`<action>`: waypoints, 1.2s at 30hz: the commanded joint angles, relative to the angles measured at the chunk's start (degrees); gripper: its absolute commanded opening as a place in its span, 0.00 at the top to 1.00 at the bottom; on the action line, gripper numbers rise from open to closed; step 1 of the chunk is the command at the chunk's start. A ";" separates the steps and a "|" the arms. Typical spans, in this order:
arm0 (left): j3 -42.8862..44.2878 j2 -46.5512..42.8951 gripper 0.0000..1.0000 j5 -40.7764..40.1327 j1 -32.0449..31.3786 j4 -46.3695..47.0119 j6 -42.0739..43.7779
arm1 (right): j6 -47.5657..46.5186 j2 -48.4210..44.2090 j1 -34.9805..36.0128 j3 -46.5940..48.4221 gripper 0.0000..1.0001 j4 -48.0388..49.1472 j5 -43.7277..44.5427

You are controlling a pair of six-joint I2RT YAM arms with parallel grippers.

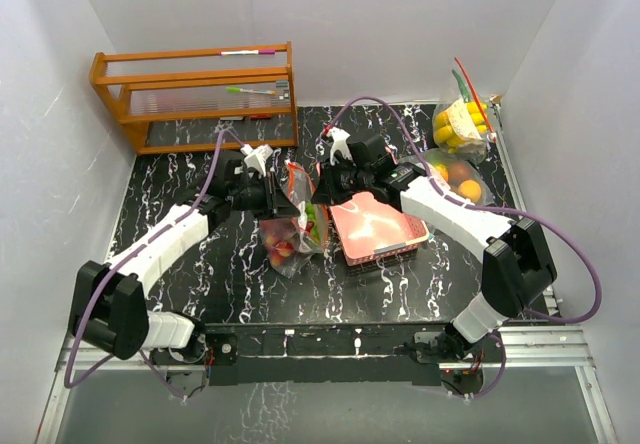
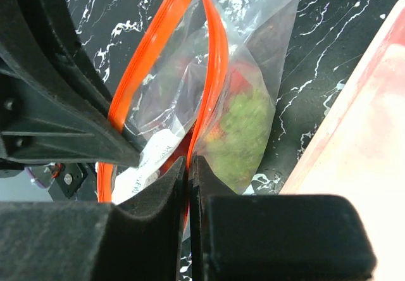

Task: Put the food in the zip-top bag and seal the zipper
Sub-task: Place the fake fruit in the zipper food storage bag.

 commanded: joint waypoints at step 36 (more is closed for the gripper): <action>10.74 8.05 0.11 5.06 11.27 8.49 8.91 | -4.54 2.80 -7.89 11.23 0.02 -0.57 5.10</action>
